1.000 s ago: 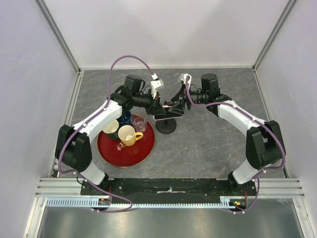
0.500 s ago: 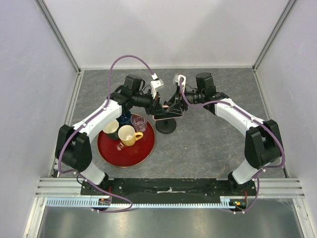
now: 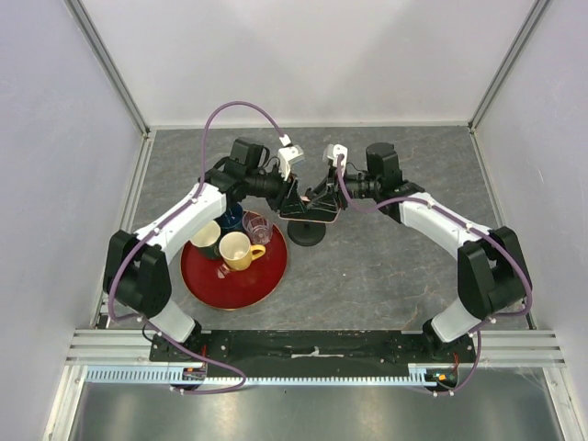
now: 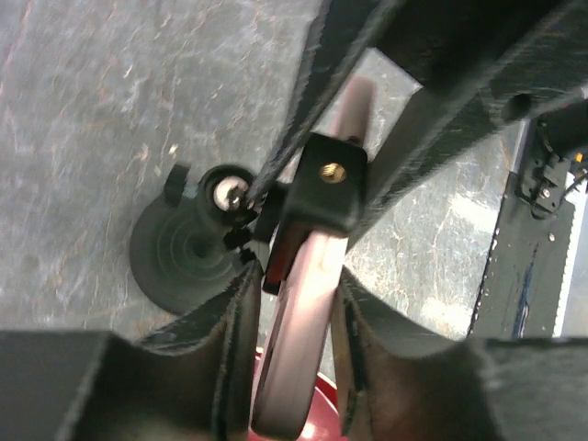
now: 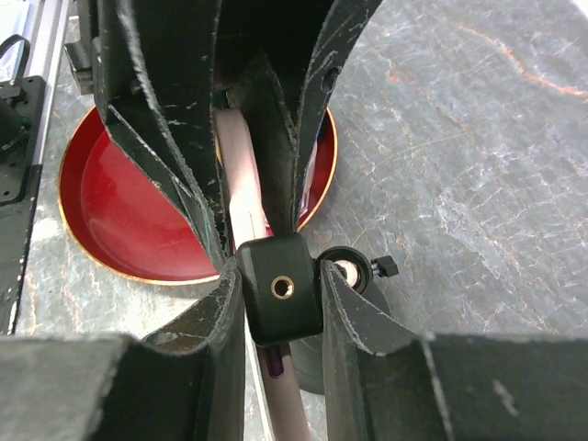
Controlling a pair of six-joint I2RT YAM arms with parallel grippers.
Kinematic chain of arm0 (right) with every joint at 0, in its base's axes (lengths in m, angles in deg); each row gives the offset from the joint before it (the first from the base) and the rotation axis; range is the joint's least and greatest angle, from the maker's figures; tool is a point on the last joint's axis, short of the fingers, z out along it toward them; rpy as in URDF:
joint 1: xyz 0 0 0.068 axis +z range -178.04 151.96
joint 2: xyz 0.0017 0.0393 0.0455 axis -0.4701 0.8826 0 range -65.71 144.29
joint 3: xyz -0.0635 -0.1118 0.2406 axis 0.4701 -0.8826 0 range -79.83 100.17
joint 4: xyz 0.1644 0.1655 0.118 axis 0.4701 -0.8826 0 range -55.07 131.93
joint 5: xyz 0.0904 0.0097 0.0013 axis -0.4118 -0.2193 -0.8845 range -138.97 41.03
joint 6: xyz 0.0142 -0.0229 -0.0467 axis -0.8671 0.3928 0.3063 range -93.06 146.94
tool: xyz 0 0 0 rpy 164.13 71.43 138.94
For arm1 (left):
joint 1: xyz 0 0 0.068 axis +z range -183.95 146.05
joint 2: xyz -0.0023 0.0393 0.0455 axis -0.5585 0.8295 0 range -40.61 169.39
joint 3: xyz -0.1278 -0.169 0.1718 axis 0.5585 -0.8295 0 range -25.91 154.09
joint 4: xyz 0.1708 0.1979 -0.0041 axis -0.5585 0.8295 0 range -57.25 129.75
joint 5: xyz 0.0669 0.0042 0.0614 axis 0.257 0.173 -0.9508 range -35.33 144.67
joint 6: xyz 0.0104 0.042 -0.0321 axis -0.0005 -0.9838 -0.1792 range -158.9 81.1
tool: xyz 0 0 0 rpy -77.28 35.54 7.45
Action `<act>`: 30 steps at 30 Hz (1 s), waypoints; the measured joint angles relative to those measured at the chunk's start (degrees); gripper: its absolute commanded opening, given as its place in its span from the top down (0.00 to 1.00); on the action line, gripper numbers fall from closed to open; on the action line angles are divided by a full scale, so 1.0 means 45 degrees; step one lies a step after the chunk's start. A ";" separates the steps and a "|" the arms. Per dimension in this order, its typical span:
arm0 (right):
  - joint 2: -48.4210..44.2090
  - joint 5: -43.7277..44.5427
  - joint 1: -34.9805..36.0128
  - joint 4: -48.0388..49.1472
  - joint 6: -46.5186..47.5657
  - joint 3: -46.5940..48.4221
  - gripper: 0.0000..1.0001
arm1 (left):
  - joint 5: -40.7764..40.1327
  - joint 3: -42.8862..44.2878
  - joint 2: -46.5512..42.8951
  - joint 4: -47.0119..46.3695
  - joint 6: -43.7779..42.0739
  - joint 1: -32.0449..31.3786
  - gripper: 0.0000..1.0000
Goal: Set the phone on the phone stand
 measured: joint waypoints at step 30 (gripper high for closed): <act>-0.1423 0.3468 0.0355 0.8913 -0.3988 -0.5003 1.00 | -0.7800 -0.7815 -0.6615 -0.5863 1.4285 -0.0933 0.05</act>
